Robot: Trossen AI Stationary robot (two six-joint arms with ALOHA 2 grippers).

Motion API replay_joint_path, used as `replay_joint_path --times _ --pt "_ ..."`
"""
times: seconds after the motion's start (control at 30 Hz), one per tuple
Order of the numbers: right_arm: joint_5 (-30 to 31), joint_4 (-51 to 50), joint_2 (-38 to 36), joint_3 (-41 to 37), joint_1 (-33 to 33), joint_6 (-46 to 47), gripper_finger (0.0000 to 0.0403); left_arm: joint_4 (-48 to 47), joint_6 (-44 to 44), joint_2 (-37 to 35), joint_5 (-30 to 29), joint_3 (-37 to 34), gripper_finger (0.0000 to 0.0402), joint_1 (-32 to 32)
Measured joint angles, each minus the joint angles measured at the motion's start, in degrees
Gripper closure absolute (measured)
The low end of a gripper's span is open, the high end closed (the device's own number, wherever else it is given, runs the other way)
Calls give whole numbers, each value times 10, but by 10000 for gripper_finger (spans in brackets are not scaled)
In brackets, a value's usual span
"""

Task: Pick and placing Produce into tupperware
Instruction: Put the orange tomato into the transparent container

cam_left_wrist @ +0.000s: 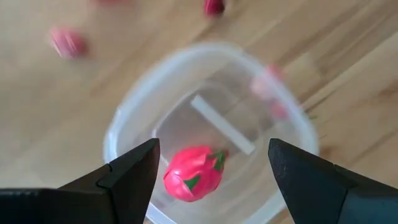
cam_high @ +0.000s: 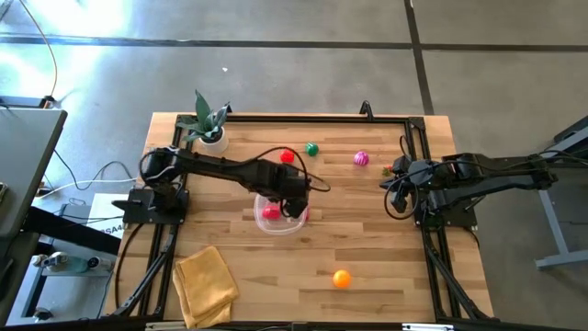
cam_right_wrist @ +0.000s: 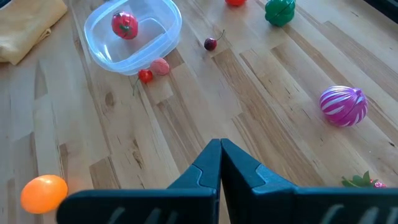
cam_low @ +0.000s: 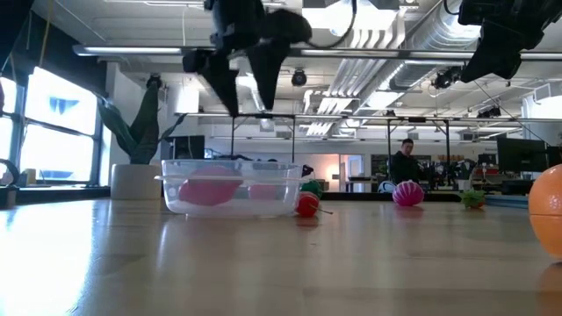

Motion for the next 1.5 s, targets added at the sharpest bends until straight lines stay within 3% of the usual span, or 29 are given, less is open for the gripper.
replay_joint_path --times 0.2,0.37,0.63,0.9,1.13,1.5 --pt "0 0 0 0 0 0 402 -65 86 -1 -92 109 110 0" --pt "0 0 0 0 0 0 402 -101 133 -1 -136 159 110 15" --pt "0 0 0 0 0 0 402 -103 133 -1 -13 157 110 127" --pt "0 0 0 0 0 0 402 34 191 0 19 116 110 234" --pt "0 0 0 0 0 0 402 71 186 25 24 61 110 276" --pt "0 0 0 0 0 0 402 97 186 113 131 43 110 317"
